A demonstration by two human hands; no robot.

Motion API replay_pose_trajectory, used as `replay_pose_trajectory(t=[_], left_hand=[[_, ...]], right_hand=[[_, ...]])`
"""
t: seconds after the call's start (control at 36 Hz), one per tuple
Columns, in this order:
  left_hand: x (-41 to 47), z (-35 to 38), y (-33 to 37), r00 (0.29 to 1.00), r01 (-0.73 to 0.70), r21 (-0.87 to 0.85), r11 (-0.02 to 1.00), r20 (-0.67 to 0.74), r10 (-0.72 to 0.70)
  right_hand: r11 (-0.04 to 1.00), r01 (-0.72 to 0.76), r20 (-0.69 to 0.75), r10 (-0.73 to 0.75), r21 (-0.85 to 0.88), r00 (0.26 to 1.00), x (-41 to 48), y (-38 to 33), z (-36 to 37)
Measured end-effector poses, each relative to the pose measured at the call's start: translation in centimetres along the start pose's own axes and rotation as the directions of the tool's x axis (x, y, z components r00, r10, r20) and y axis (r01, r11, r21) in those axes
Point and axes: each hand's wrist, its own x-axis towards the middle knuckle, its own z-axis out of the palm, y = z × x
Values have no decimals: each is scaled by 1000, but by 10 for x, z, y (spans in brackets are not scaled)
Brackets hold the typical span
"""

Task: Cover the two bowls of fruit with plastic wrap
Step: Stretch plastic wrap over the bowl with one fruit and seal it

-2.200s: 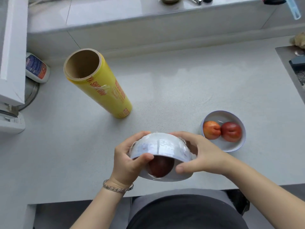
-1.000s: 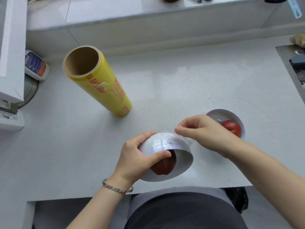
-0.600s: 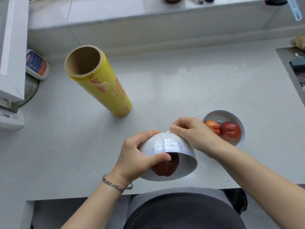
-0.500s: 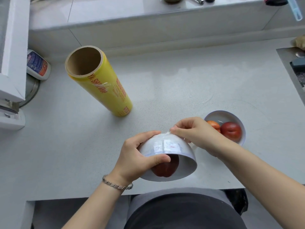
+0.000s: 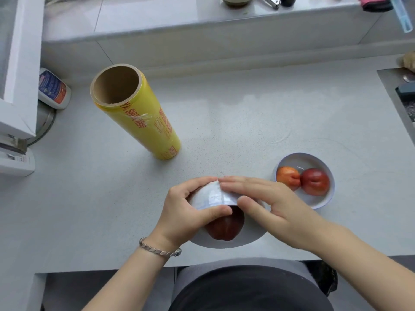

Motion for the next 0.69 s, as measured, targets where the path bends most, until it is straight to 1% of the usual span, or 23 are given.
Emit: replay_pose_trajectory(t=[0.08,0.14,0.19,0.31,0.39,0.47,0.56,0.61,0.69], left_hand=[[-1,0,2,1000,-13,-2,1000,-1,13],[-2,0,2,1000,-7,-19,1000,-5,7],[-3,-2,0,1000,-1,-33,999,-22,0],[0,-6,-4,996,14,-117,993,-91,-25],[0,-5,-7,992,27,-210,977,-111,-51],[-1,-2,-12,993,69,-326,943,-72,-98],[-2,0,-15,985,169,-419,892,45,-165],[-2,-1,-14,976,212,-380,900,138,-171],[3,-3,-7,967,195,-171,966,200,-160]], right_hand=[[992,-125,39,124,11,992,8,6,0],[968,-235,104,225,93,969,11,12,-2],[930,-296,166,264,217,950,10,17,-7],[853,-335,198,277,401,940,3,25,-18],[803,-374,259,280,464,924,2,27,-17],[756,-391,217,325,525,920,4,30,-17],[748,-356,143,336,560,931,7,31,-15],[757,-346,90,358,555,929,7,33,-11],[771,-349,50,383,533,922,7,33,-7]])
